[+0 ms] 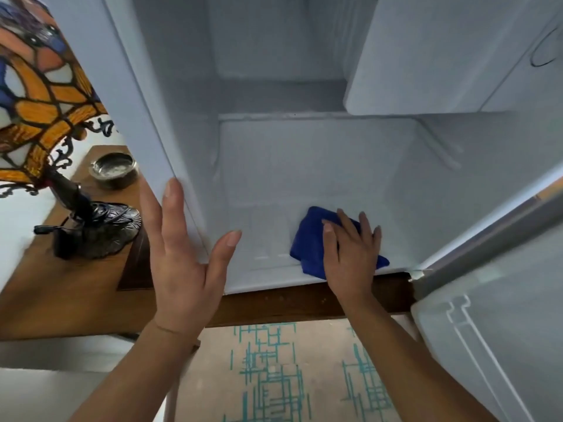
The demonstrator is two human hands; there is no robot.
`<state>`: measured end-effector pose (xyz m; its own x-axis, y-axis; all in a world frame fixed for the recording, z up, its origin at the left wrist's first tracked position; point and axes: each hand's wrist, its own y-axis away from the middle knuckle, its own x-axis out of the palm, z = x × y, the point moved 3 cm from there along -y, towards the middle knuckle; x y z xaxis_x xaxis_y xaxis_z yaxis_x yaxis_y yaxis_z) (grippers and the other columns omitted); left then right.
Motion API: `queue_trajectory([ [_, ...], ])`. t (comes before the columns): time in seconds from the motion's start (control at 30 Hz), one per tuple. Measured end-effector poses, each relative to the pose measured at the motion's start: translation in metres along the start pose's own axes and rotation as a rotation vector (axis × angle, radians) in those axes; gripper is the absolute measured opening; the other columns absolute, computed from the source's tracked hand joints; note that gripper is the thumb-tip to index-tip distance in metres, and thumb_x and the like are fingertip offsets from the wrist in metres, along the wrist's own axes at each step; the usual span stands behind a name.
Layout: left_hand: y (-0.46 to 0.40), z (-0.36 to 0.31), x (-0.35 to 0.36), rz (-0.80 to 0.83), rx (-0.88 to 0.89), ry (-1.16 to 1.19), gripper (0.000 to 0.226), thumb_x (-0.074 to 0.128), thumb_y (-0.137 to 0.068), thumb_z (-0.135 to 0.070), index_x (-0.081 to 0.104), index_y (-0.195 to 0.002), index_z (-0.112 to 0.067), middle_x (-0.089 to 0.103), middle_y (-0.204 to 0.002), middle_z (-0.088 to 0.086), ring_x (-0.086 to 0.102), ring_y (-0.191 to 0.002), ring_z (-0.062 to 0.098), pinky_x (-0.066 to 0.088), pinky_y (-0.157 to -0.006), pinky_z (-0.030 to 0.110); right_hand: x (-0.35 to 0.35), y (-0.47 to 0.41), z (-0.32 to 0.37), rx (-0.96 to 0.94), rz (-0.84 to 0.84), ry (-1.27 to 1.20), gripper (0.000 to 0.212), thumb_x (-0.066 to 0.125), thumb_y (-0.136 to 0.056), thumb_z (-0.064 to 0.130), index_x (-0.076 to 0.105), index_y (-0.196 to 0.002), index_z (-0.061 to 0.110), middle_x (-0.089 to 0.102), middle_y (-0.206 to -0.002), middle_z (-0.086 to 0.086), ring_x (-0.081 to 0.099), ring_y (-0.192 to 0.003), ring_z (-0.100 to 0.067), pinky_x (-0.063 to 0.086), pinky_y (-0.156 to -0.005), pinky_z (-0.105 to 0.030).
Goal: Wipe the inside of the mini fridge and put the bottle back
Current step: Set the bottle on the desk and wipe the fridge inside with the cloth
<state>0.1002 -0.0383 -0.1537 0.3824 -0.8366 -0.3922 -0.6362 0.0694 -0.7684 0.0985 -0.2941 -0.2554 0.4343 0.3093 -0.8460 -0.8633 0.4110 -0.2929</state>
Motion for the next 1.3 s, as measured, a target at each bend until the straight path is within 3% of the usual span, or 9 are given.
queue_trajectory([
  [0.1,-0.005,0.013,0.008,-0.010,0.009,0.018,0.072,0.047,-0.107,-0.045,-0.002,-0.158,-0.050,0.029,-0.142,0.051,0.026,-0.142,0.044,0.017,-0.125,0.023,0.014,-0.004,0.009,-0.083,0.083,0.142,0.052,0.029,-0.104,0.047,0.065,-0.135,0.027,0.051,-0.156,-0.005,0.037,-0.149,-0.043,0.025,-0.120,-0.066],
  [0.17,-0.006,0.013,0.011,-0.032,0.035,0.038,0.071,0.047,-0.107,-0.043,-0.002,-0.158,-0.049,0.031,-0.142,0.046,0.029,-0.144,0.036,0.020,-0.123,0.021,0.027,0.004,0.007,-0.086,0.193,0.211,0.057,0.026,-0.102,0.052,0.058,-0.144,0.029,0.047,-0.159,-0.007,0.036,-0.149,-0.045,0.025,-0.119,-0.067],
  [0.3,-0.002,0.013,0.010,-0.056,0.104,0.029,0.068,0.045,-0.109,-0.038,0.000,-0.160,-0.040,0.016,-0.154,0.013,0.008,-0.155,-0.004,0.011,-0.124,0.016,0.031,0.006,-0.016,-0.025,0.198,0.313,0.058,0.024,-0.103,0.052,0.052,-0.149,0.031,0.050,-0.157,-0.010,0.040,-0.146,-0.046,0.025,-0.120,-0.067],
  [0.53,-0.001,0.008,0.009,-0.049,0.098,0.052,0.060,0.039,-0.111,-0.033,0.004,-0.160,-0.030,0.007,-0.163,-0.011,0.006,-0.155,-0.006,0.010,-0.125,0.017,0.020,-0.041,-0.053,0.275,0.213,0.416,0.051,0.027,-0.110,0.043,0.029,-0.160,0.032,0.029,-0.169,-0.009,0.019,-0.154,-0.046,0.013,-0.123,-0.066],
  [0.73,-0.001,0.008,0.012,-0.055,0.102,0.067,0.059,0.036,-0.112,-0.030,0.002,-0.160,-0.033,0.003,-0.167,-0.027,0.006,-0.156,-0.003,0.010,-0.126,0.019,0.034,-0.063,-0.038,0.386,0.242,0.317,0.051,0.020,-0.111,0.044,0.027,-0.161,0.035,0.019,-0.172,-0.009,0.011,-0.156,-0.047,0.004,-0.123,-0.069],
  [0.87,-0.001,0.007,0.013,-0.070,0.081,0.106,0.054,0.034,-0.112,-0.030,0.007,-0.159,-0.029,0.012,-0.167,-0.013,0.008,-0.157,-0.001,0.013,-0.126,0.019,0.058,-0.053,0.002,0.242,0.255,0.266,0.049,0.028,-0.112,0.038,0.030,-0.160,0.032,0.028,-0.169,-0.009,0.020,-0.154,-0.043,0.006,-0.124,-0.062],
  [1.0,-0.001,0.006,0.013,-0.063,0.083,0.117,0.055,0.032,-0.113,-0.030,0.004,-0.160,-0.035,0.006,-0.166,-0.033,0.006,-0.156,-0.003,0.012,-0.126,0.020,0.079,-0.021,0.074,-0.029,0.253,0.170,0.044,0.040,-0.107,0.029,0.046,-0.150,0.029,0.050,-0.154,-0.009,0.039,-0.144,-0.039,0.026,-0.119,-0.055],
  [1.1,0.001,0.010,0.013,-0.060,0.060,0.136,0.054,0.031,-0.112,-0.028,0.005,-0.160,-0.035,0.007,-0.166,-0.030,0.008,-0.156,-0.002,0.014,-0.126,0.019,0.098,0.014,0.119,-0.231,0.321,0.136,0.046,0.048,-0.102,0.033,0.046,-0.149,0.032,0.047,-0.159,-0.003,0.037,-0.149,-0.035,0.027,-0.123,-0.055],
  [1.3,0.003,0.009,0.013,-0.048,0.034,0.146,0.056,0.031,-0.113,-0.026,0.005,-0.160,-0.042,0.008,-0.166,-0.026,0.010,-0.155,-0.005,0.016,-0.124,0.015,0.072,0.049,0.093,-0.377,0.303,0.169,0.055,0.061,-0.097,0.031,0.048,-0.150,0.034,0.049,-0.158,0.000,0.040,-0.150,-0.033,0.025,-0.124,-0.059],
])
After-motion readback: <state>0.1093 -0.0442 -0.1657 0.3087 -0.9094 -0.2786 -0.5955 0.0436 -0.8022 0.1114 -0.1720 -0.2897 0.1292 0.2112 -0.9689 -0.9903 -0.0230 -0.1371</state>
